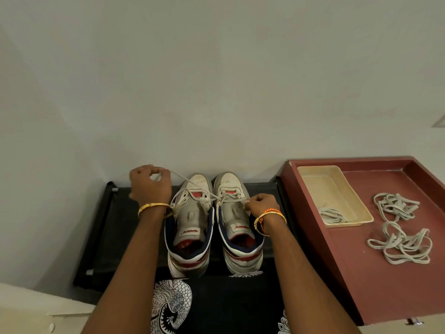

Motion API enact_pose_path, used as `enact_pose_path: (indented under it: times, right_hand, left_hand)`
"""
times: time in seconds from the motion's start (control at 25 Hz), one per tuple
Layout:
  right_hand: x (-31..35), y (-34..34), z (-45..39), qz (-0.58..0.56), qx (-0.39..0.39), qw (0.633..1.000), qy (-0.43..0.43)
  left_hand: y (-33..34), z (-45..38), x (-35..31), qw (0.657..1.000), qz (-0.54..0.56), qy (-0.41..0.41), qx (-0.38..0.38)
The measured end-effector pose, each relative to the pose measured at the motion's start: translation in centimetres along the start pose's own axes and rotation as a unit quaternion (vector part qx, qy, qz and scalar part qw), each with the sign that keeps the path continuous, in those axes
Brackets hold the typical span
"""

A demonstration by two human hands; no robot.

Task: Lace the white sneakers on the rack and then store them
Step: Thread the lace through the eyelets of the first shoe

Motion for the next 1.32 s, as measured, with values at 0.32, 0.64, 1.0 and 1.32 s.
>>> enact_pose_path:
  times: [0.32, 0.64, 1.0, 1.32]
  right_hand:
    - [0.0, -0.1, -0.3, -0.008, 0.037, 0.999, 0.014]
    - [0.1, -0.3, -1.1, 0.004, 0.056, 0.998, -0.025]
    - [0.2, -1.3, -2.0, -0.053, 0.039, 0.997, -0.038]
    - [0.4, -1.1, -1.7, -0.076, 0.022, 0.996, -0.034]
  left_hand:
    - [-1.7, 0.0, -0.8, 0.951, 0.282, -0.119, -0.048]
    - [7.7, 3.6, -1.4, 0.866, -0.319, 0.178, 0.343]
    - [10.9, 3.6, -0.3, 0.849, -0.297, 0.117, 0.421]
    - [10.8, 3.4, 1.0, 0.833, -0.335, 0.109, 0.426]
Point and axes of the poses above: each hand's wrist, its own z-axis away from the middle knuckle, its own y-axis out of the palm, x = y × z, the point moved 5 cm from there along -z, towards the middle knuckle, and after that the axes turned 7 degrees about y, right-handed, at the moved point
